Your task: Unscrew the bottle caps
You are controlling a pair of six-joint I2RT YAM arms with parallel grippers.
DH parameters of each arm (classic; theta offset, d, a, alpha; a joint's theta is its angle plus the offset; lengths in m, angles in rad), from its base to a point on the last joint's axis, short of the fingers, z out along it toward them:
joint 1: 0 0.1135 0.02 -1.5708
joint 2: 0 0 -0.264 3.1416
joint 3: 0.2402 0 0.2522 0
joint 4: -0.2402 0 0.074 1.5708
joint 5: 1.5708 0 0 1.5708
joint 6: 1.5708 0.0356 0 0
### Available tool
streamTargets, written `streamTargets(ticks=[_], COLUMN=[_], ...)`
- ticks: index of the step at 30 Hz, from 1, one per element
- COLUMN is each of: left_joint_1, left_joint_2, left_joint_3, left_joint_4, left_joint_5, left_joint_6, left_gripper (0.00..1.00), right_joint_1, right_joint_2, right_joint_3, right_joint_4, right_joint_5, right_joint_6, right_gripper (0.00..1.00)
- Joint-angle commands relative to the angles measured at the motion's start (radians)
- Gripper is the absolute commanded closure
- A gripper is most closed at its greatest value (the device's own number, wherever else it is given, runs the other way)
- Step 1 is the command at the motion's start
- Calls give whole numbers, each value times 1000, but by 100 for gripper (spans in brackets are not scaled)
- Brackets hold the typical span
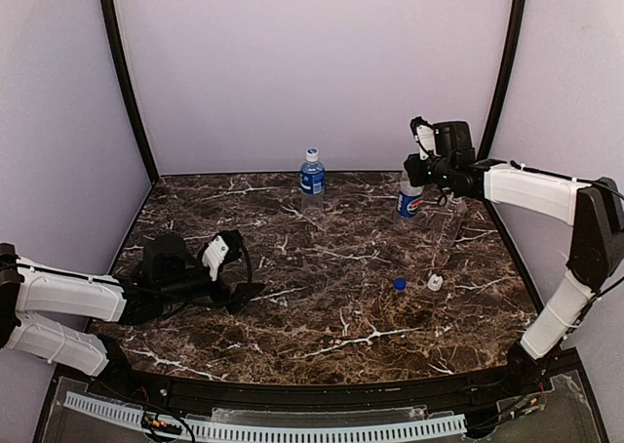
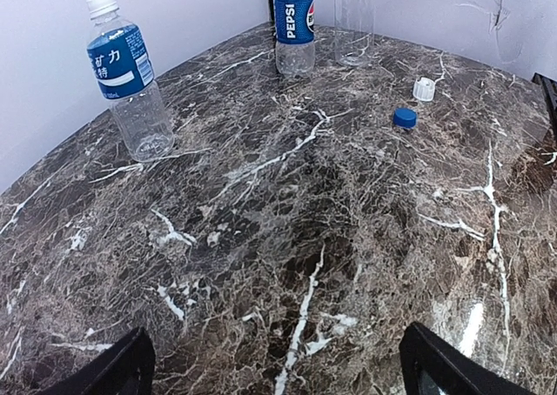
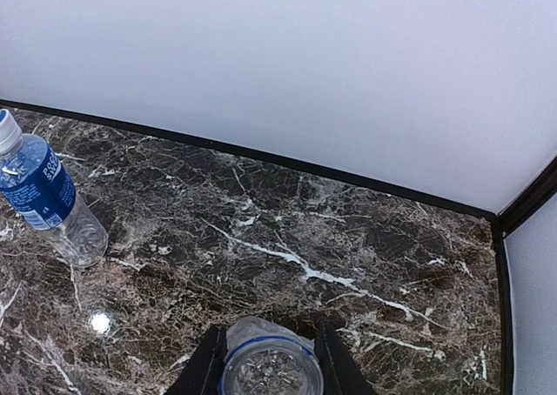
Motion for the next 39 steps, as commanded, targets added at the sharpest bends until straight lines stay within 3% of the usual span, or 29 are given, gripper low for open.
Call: streamTargets(ticks=[1,4,11,19,22,26,30,34,39], left_joint_1=[-1,-2,-1,-2,-1,-1,-1,-1,0], left_joint_2=[-16,-9,-1,5,5,3,-5,-18,-50], left_joint_3=[-17,-10,2,8,8,7,5,-5,-30], left_joint_4=[18,21,20,17,17,13,4,5,-6], left_joint_5=[-5,-4,5,9,4,-3,-20,-26,-50], left_joint_6=[-18,-20,-19,-22,-23,-23,-20,-20,-22], left_gripper=[1,1,1,1,1,1,1,1,1], right_joint_1=[-5,-7,-8,-7,-7,-4,7,44,117], right_joint_2=[20,22,31,38,42,41,63,171,384], right_joint_3=[21,21,37,104,155,260,371,514,786], right_joint_4=[-71,-74,-98,-141,-181,-226,-221,-243,-348], right_joint_5=[55,53,56,54,48,22,-109,-247,-267], right_joint_6=[7,5,21,-18,-54,-101,-137,-146,-172], right_gripper=[100,100,52,28,13,9,10,11,11])
